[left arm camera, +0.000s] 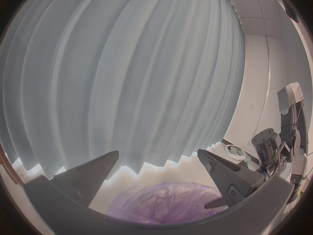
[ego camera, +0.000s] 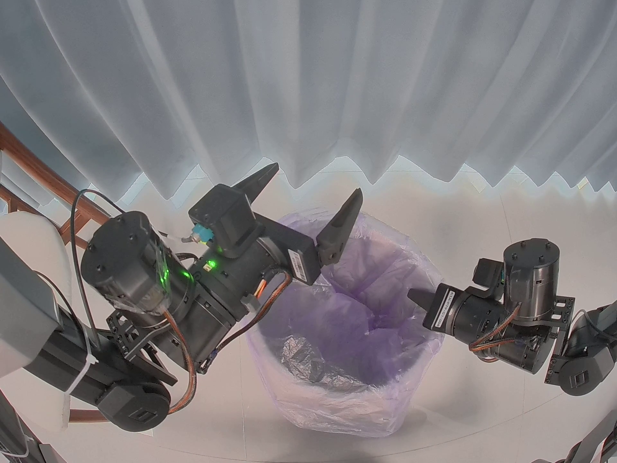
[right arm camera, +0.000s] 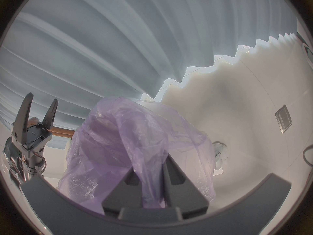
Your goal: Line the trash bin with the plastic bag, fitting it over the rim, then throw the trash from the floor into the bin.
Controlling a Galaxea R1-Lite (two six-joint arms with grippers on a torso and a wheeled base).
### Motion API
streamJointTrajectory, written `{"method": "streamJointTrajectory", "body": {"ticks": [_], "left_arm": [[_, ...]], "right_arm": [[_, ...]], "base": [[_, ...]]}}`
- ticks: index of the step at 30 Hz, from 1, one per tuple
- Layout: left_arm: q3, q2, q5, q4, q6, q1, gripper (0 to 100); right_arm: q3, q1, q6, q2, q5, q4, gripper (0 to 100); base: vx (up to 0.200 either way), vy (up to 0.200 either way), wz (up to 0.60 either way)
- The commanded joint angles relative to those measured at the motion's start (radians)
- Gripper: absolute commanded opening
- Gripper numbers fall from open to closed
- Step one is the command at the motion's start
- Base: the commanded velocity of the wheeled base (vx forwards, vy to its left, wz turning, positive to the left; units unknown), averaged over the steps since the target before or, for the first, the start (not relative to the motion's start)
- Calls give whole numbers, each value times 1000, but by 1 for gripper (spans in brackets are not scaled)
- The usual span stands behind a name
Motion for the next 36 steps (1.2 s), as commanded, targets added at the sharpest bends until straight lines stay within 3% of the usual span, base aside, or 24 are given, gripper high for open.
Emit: {"method": "streamJointTrajectory", "body": {"ticks": [1,6,11,15,21,24,29,32,36], "left_arm": [[10,-1,3,-9,-1,0,100],[28,-7,4,-20,-17,0,100],[62,-56,6,-27,-101,15,100],[87,-107,4,-27,-138,35,100],[124,-242,-4,-26,-277,75,100],[134,-275,-23,22,-290,107,100],[130,-275,-65,111,-326,319,100],[111,-265,-166,160,-487,425,100],[85,-260,-244,192,-653,495,100]], "right_arm": [[2,0,0,-2,-1,1,0],[2,0,4,0,2,1,0],[2,0,69,-14,67,-1,0],[1,0,82,-26,75,1,0],[-8,-12,110,-22,101,-1,0],[-15,-24,142,-23,108,-1,0],[-4,-78,168,-42,193,-56,0],[2,-95,178,-48,216,-76,0],[1,-107,181,-65,219,-81,0]], "base": [[0,0,0],[0,0,0],[0,0,0],[0,0,0],[0,0,0],[0,0,0],[0,0,0],[0,0,0],[0,0,0]]}}
